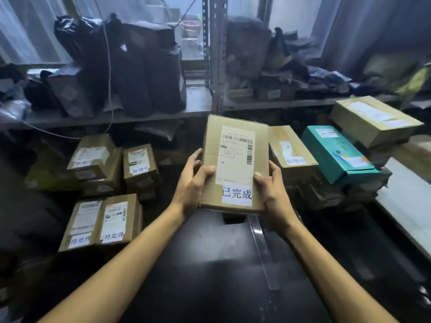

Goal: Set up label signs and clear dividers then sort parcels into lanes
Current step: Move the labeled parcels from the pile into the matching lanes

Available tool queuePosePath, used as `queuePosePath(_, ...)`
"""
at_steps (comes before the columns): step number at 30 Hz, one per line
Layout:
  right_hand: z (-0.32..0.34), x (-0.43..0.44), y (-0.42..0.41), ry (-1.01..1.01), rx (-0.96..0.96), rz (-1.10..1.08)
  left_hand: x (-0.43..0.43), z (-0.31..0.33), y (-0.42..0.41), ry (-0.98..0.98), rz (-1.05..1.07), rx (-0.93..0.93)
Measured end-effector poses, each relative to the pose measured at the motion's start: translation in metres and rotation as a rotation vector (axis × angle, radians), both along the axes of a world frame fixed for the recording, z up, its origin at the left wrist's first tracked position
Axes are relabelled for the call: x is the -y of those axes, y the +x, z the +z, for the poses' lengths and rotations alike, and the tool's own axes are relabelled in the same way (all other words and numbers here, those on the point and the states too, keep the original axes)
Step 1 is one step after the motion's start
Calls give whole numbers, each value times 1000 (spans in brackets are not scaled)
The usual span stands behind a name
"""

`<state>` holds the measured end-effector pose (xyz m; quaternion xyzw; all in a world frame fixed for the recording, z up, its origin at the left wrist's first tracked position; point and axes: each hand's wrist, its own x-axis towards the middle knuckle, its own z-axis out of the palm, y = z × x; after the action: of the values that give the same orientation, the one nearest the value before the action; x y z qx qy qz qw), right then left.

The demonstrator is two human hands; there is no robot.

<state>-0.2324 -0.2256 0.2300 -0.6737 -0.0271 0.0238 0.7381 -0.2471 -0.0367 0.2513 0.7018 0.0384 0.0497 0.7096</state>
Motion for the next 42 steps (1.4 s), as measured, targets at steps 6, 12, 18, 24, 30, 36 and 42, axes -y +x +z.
queuePosePath(6, -5, 20, -17, -39, -22, -99, 27, -4, 1, -79, -16, -64)
queuePosePath(12, 1, 39, -40, -78, -24, -172, 46, -9, -16, -144, -29, -84)
queuePosePath(18, -1, 51, -58, -119, -63, -267, 66, -11, -29, -179, -79, -148)
queuePosePath(24, 0, 57, -56, -97, -54, -341, 72, -6, -23, -182, -132, -161)
queuePosePath(30, -6, 65, -57, -18, -80, -314, 79, -9, -23, -168, -147, -164)
queuePosePath(36, -15, 91, -54, 2, -113, -277, 109, -20, -24, -187, -134, -193)
queuePosePath(42, -15, 148, -55, -51, -150, -211, 165, -34, -40, -244, -62, -188)
